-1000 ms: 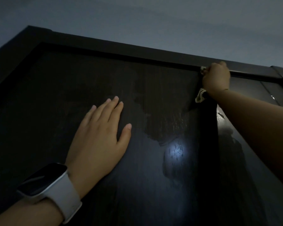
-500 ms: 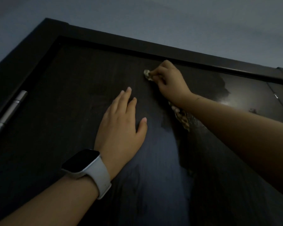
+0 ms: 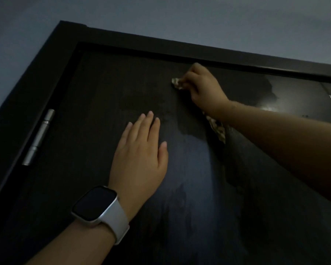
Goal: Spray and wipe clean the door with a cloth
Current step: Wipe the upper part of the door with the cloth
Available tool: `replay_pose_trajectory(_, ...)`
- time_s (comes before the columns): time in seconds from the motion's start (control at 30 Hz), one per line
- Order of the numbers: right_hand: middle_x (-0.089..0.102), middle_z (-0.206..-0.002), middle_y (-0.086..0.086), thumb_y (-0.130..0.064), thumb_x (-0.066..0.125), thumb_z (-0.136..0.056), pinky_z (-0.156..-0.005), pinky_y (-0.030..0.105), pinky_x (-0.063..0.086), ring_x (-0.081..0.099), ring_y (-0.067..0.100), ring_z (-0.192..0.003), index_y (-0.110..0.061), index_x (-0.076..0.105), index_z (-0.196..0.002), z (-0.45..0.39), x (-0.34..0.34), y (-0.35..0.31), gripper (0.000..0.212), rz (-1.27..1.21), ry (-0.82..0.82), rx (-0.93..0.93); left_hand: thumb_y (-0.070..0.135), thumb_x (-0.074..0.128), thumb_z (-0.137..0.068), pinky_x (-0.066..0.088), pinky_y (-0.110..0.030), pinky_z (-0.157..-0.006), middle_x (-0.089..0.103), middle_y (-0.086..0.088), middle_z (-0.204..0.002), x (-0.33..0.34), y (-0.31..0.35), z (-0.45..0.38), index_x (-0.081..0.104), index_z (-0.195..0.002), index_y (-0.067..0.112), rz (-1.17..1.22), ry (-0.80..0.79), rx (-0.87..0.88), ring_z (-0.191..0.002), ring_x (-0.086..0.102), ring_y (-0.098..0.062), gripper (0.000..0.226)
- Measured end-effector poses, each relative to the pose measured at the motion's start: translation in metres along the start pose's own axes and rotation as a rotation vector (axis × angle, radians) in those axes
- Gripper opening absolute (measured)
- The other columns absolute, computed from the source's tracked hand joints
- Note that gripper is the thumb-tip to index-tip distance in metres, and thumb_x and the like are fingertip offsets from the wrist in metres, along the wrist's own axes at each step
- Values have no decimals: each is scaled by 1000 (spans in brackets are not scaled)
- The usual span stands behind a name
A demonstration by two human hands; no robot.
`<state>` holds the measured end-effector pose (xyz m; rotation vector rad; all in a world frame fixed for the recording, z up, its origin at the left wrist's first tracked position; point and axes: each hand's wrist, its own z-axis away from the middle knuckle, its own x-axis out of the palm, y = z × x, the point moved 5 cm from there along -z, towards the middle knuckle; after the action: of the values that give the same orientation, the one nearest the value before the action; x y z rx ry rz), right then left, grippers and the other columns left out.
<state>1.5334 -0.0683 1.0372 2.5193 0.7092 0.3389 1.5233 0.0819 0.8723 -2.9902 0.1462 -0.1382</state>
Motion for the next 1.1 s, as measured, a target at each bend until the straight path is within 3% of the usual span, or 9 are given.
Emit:
replay_pose_trajectory(0.13,51,-116,13,-14,53,-97,-94,36,46,52,25,-104,-6,65,-111,-5,4,-2,20,3,31,68,37,27,-96,12,-35,-118,31,-8,-156,-2,0,1,34,-147,9,21,14,9,-145,26,-20,59)
replay_pose_trajectory(0.33,55,-100,13,-19,46,-94,-79,35,48,53,24,-90,-5,67,-96,118,-12,-82,25,-150,-63,-136,32,32,-101,8,-33,-119,26,-5,-159,-4,2,11,33,-148,13,74,-14,-13,-147,19,-17,51)
replay_pose_trajectory(0.5,53,-107,8,-24,39,-102,-77,28,47,52,19,-90,-6,67,-108,235,-29,-138,33,-225,-294,-271,31,27,-103,5,-32,-119,26,-3,-158,-8,9,38,35,-147,15,174,-1,-72,-147,16,-16,47)
replay_pose_trajectory(0.6,54,-111,7,-21,48,-96,-73,33,52,54,18,-91,-8,66,-111,255,-30,-143,27,-176,-372,-386,33,25,-100,10,-35,-119,30,-4,-156,-5,18,56,35,-147,13,95,-42,3,-146,23,-17,52)
replay_pose_trajectory(0.67,55,-109,8,-20,52,-95,-74,33,52,54,18,-93,-8,66,-108,242,-30,-134,23,-162,-325,-412,33,25,-99,12,-36,-120,29,-4,-157,-4,19,58,34,-148,13,85,-56,8,-146,23,-17,54)
replay_pose_trajectory(0.73,58,-105,12,-21,53,-95,-77,34,51,56,23,-93,-6,68,-103,212,-30,-111,22,-128,-232,-350,32,25,-98,13,-36,-120,29,-5,-157,-4,19,57,35,-147,12,72,-48,15,-146,23,-18,54)
replay_pose_trajectory(0.83,58,-99,20,-26,39,-102,-77,40,49,55,32,-90,-1,68,-97,160,-34,-60,39,-43,-49,-142,32,26,-99,12,-35,-119,30,-5,-157,-4,19,58,35,-147,12,52,-38,22,-146,24,-18,53)
replay_pose_trajectory(0.93,54,-101,18,-25,41,-97,-79,44,49,52,30,-92,-1,65,-98,134,-36,-27,34,5,26,74,32,25,-99,12,-36,-119,30,-6,-156,-4,20,59,36,-147,11,43,-40,19,-145,24,-19,54)
replay_pose_trajectory(1.1,54,-95,18,-25,44,-99,-74,38,47,53,30,-87,0,66,-95,196,-35,-76,33,-103,2,67,25,32,-99,13,-38,-120,30,-9,-156,-6,29,70,40,-144,8,42,-51,75,-145,24,-22,49)
